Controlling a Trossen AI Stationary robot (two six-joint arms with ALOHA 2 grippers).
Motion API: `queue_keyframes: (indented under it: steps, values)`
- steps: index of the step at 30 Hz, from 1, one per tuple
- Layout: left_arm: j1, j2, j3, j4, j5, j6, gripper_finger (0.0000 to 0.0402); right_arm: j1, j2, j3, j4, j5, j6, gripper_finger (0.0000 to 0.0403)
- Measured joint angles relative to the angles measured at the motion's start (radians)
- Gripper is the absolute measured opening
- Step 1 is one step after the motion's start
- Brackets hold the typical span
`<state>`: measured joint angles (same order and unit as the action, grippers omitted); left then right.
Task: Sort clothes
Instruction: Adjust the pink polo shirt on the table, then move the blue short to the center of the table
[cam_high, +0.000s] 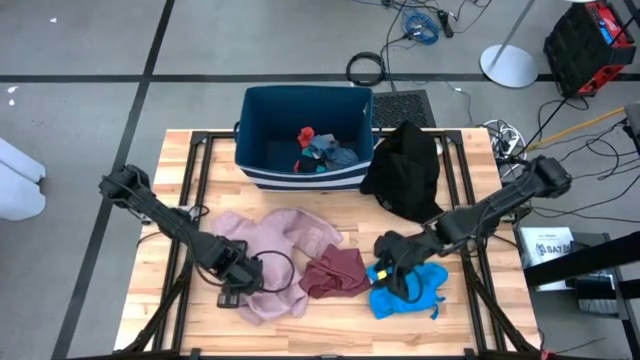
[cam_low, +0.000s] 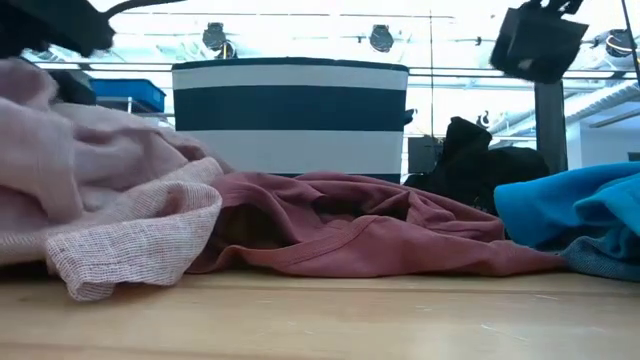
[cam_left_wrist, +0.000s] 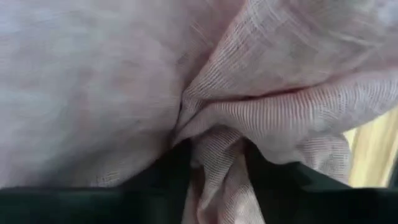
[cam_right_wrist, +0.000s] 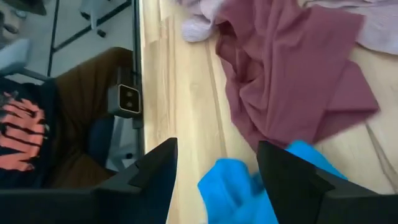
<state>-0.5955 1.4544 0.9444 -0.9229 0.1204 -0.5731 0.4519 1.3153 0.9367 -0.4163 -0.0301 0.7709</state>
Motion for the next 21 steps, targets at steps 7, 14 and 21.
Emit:
queue_keyframes:
  steps: [7,14,21]
  values:
    - [0.011,-0.026,0.085,-0.180,0.080,0.037,0.0236,-0.025,0.187,0.000,0.199,0.028,-0.179,0.0208]
    - [0.014,-0.154,0.165,-0.119,-0.028,0.059,0.0242,-0.040,0.331,0.000,0.276,0.023,-0.275,0.0208]
    - [0.014,-0.339,0.179,-0.015,-0.246,0.127,0.0242,-0.040,0.392,0.000,0.241,0.030,-0.284,0.0208]
